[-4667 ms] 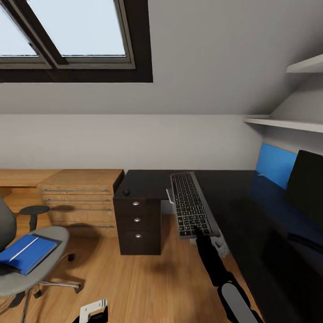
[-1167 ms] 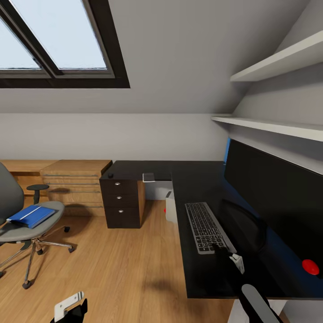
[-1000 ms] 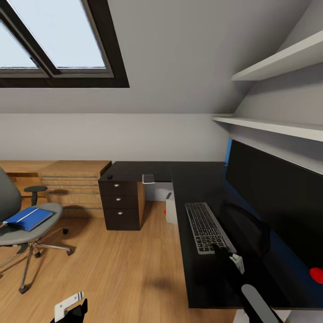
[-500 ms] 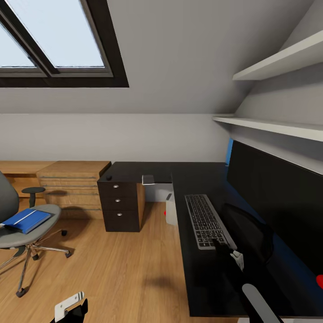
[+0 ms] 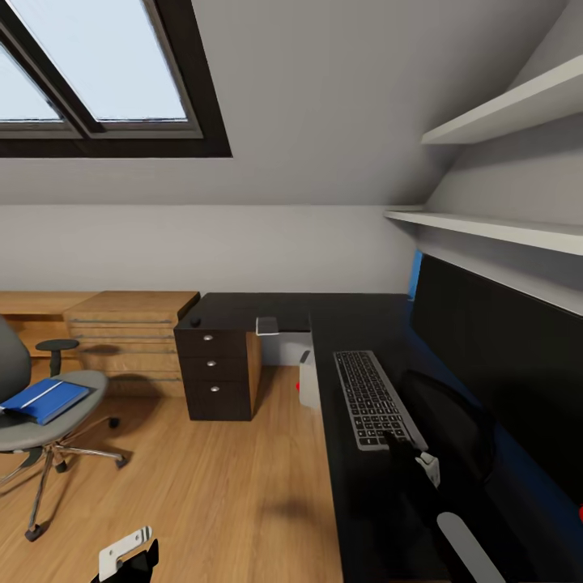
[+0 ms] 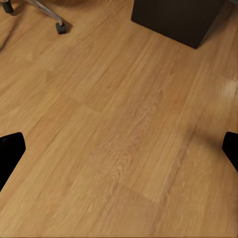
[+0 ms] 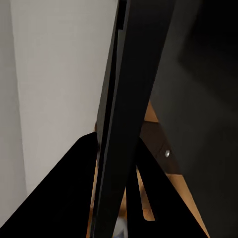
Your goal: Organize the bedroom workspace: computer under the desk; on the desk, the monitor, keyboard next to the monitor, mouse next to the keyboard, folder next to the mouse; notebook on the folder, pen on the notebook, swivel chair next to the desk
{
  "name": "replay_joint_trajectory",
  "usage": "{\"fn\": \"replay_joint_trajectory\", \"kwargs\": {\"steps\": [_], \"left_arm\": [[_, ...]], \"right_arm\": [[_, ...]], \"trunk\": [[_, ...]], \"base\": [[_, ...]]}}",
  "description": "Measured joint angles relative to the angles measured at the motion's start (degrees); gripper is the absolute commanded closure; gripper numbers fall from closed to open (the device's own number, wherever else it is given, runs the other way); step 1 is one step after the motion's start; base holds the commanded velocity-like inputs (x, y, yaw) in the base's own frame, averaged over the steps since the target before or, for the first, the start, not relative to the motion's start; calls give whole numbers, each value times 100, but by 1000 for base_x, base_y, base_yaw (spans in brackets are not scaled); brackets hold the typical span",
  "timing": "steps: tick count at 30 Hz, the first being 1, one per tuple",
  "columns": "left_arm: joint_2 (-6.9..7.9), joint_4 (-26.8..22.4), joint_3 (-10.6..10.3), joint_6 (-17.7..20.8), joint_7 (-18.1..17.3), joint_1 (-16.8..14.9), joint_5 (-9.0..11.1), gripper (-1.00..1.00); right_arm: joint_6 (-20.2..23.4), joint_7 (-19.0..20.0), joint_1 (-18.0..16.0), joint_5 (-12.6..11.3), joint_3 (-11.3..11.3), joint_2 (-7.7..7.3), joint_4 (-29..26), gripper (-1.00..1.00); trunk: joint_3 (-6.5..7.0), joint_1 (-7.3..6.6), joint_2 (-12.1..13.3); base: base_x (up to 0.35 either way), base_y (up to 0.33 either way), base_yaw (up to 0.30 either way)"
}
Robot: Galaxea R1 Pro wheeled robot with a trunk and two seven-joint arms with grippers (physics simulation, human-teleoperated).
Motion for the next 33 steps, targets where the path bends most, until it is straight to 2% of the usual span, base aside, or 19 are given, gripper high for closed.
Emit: {"fn": "replay_joint_trajectory", "kwargs": {"steps": [8, 14, 16, 21, 27, 33], "left_arm": [[-4, 0, -8, 3, -2, 0, -4, -100], [-5, 0, -9, 6, -2, 0, -7, -100], [-5, 4, -9, 15, -2, 0, -9, -100], [-5, 8, -9, 11, -2, 0, -9, -100], [-5, 10, -9, 11, 1, 0, -9, -100], [-5, 10, -9, 10, 0, 0, -9, -100]], "right_arm": [[0, -30, 0, 9, -11, 8, 5, 100], [-11, -38, 0, 25, -40, 2, 45, 100], [-32, -44, 0, 32, -38, 8, 301, 100], [-31, -333, -5, 24, -32, 1, 296, 100], [-44, -321, -2, 29, -35, 0, 302, 100], [-53, -339, -2, 31, -136, 0, 304, 100]], "trunk": [[0, 1, 0], [0, 3, 1], [0, 3, 1], [1, 2, 0], [1, 2, 0], [1, 2, 0]], "base": [[209, -43, 0], [16, -3, 0], [0, 0, 0], [0, 0, 0], [0, 0, 0], [0, 0, 0]]}}
